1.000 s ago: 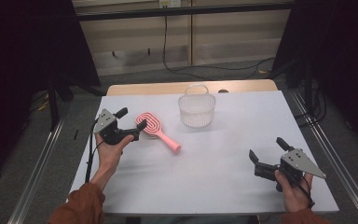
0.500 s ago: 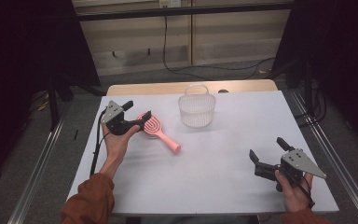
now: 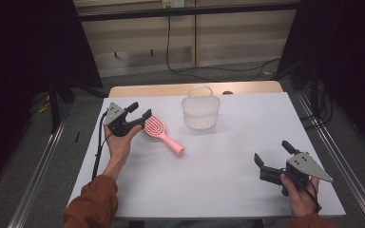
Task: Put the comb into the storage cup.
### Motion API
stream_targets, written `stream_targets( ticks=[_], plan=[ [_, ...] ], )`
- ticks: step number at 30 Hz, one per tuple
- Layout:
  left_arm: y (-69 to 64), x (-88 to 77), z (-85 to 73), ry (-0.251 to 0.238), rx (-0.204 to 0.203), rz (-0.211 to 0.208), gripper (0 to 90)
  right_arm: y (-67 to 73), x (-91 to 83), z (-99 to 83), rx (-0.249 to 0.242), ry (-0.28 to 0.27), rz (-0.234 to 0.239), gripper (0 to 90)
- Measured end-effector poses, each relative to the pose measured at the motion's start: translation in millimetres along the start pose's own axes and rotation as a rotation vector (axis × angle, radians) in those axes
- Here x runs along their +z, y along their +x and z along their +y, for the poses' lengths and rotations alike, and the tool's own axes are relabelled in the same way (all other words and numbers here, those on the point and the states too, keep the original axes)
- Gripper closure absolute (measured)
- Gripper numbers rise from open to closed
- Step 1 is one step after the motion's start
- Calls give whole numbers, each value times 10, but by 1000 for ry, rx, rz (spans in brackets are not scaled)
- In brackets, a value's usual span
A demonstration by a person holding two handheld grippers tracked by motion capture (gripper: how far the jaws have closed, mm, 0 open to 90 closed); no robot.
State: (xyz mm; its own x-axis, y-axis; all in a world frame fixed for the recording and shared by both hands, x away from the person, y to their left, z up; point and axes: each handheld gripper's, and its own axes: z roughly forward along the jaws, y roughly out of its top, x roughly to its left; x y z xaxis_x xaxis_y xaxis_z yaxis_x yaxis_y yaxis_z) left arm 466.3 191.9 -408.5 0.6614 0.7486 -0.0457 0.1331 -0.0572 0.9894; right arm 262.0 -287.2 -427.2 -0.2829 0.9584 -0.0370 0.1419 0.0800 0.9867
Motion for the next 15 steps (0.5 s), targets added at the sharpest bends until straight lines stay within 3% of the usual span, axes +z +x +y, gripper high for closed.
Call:
stream_targets(
  ticks=[4,8,9,15],
  plan=[
    [12,5,19,-1,-4,-8,526,4,0,0,-1,1,2,0],
    [22,26,11,11,-14,-7,571,5,1,1,0,0,3,0],
    [28,35,8,21,-13,-8,642,6,1,3,0,-3,1,0],
    [41,101,18,46,-16,-27,720,6,3,2,-1,0,1,0]
  ],
)
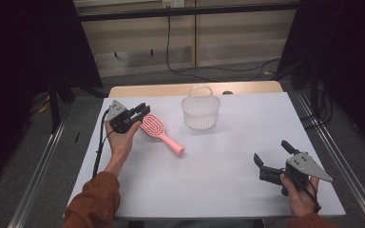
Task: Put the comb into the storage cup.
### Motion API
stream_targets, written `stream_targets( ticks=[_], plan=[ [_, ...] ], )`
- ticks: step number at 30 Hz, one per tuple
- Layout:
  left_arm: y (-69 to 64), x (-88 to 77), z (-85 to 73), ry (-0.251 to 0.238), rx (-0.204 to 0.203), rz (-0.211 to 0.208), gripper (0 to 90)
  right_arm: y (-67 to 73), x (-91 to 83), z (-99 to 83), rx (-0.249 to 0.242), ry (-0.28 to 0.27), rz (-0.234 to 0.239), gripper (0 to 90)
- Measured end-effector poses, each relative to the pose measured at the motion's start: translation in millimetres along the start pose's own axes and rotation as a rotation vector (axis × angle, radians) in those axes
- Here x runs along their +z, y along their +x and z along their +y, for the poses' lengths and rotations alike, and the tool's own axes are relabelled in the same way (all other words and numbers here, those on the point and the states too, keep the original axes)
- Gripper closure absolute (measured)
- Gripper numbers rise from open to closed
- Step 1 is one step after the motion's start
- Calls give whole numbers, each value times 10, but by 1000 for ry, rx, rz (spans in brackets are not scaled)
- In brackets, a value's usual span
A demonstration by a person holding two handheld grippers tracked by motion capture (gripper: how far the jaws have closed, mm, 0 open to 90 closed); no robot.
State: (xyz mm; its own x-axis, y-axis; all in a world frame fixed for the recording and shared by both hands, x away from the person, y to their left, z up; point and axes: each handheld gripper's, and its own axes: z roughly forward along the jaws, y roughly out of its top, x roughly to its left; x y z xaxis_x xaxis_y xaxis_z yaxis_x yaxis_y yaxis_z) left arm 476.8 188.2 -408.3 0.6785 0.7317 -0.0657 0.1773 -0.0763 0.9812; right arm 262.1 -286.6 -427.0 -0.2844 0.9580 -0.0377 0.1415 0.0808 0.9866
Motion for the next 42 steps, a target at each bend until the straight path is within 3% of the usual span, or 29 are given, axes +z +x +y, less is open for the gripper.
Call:
stream_targets(
  ticks=[2,7,14,19,22,25,27,32,39,41,42],
  plan=[
    [8,19,1,24,4,-11,810,-2,-1,-1,0,0,1,0],
    [37,56,31,56,15,-31,893,-1,1,-4,0,0,6,0],
    [46,132,109,132,59,-50,897,4,-2,-1,1,1,6,0],
    [100,176,132,178,13,-84,900,1,-2,-2,1,-2,12,0],
    [111,203,153,213,2,-96,900,4,1,-4,0,-1,16,0],
    [134,230,176,245,19,-87,900,4,0,-4,0,-2,15,0],
    [155,242,190,252,3,-86,900,5,0,-4,0,-2,17,0],
    [163,317,209,312,37,-73,900,4,0,-5,-1,-1,17,0],
    [181,485,219,407,76,-91,900,6,2,-6,-4,1,19,0],
    [191,514,209,412,53,-100,900,6,3,-9,-4,5,19,0],
    [197,527,207,425,61,-94,900,5,3,-10,-2,5,20,0]
  ],
)
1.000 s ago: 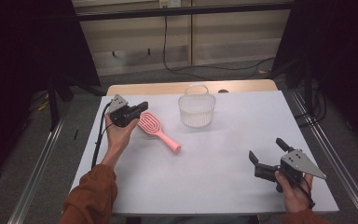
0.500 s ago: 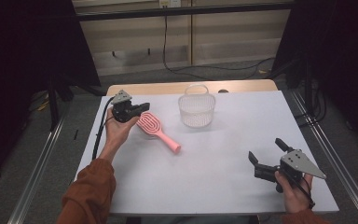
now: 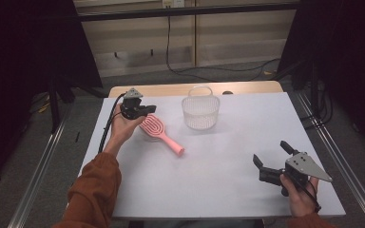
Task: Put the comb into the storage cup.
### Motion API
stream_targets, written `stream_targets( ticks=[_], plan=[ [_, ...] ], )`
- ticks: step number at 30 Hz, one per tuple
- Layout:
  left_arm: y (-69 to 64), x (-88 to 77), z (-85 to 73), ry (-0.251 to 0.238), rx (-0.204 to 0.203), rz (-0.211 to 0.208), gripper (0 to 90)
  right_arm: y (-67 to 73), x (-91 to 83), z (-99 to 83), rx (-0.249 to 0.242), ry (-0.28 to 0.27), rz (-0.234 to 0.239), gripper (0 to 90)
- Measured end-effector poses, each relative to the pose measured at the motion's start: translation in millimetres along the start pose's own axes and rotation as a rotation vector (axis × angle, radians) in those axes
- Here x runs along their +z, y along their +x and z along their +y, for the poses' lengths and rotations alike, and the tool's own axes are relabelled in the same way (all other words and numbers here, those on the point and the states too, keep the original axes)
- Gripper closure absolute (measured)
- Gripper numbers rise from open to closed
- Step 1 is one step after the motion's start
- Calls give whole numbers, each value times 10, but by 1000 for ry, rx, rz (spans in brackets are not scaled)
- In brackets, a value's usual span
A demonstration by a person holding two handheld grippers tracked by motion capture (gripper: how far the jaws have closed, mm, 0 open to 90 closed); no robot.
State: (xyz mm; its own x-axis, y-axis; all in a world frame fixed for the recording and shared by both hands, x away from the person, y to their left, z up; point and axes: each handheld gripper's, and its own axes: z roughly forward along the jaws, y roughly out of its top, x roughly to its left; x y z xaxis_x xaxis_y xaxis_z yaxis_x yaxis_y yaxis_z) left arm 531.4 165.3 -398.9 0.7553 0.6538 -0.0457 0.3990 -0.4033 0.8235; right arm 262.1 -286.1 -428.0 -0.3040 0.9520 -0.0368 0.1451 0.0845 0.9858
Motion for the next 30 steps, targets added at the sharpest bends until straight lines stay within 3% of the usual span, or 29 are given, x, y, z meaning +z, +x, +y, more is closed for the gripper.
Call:
stream_targets(
  ticks=[6,8,14,20,30],
  plan=[
    [25,104,-55,55,6,-5,900,2,-1,-1,1,-2,6,0],
    [11,139,-74,92,48,19,900,2,-2,-2,-1,1,8,0],
    [21,173,-58,81,66,38,900,5,-2,-4,-1,4,10,0],
    [-8,254,-61,125,102,38,900,-1,0,-8,0,7,6,0],
    [3,335,-40,170,104,33,900,4,11,-14,-5,15,15,0]
  ],
)
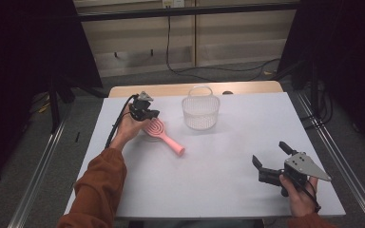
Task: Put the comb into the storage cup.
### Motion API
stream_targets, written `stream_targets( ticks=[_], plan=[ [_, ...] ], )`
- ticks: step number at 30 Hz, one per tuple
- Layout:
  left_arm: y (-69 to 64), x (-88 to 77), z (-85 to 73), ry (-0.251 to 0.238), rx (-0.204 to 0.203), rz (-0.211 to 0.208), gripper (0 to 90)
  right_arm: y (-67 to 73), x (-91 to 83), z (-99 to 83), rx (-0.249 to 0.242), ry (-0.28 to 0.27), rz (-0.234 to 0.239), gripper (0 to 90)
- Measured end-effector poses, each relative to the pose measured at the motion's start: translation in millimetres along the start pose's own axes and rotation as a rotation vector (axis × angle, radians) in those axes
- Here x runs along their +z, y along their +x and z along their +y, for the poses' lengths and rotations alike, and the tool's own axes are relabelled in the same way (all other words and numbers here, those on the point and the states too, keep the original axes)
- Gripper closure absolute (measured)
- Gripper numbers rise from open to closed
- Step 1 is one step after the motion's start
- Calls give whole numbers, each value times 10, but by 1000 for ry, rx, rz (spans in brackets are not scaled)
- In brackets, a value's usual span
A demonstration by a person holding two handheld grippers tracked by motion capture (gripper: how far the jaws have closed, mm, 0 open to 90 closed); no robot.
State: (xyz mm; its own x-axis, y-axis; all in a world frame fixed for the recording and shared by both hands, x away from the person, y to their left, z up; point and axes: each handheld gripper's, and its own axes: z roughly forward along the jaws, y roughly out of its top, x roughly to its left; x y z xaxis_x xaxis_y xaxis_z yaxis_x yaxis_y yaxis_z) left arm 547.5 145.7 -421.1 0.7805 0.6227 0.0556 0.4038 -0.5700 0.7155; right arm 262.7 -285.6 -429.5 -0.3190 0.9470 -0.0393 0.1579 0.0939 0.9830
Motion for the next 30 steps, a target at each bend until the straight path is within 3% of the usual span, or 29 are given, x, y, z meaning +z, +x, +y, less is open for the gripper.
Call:
stream_targets(
  ticks=[3,21,30],
  plan=[
    [-6,12,19,13,10,13,900,2,-2,1,0,-1,0,0],
    [44,-54,44,61,27,-19,900,2,-4,-1,0,-1,1,0],
    [50,41,60,70,21,-27,900,2,-5,-2,1,-4,4,0]
  ],
)
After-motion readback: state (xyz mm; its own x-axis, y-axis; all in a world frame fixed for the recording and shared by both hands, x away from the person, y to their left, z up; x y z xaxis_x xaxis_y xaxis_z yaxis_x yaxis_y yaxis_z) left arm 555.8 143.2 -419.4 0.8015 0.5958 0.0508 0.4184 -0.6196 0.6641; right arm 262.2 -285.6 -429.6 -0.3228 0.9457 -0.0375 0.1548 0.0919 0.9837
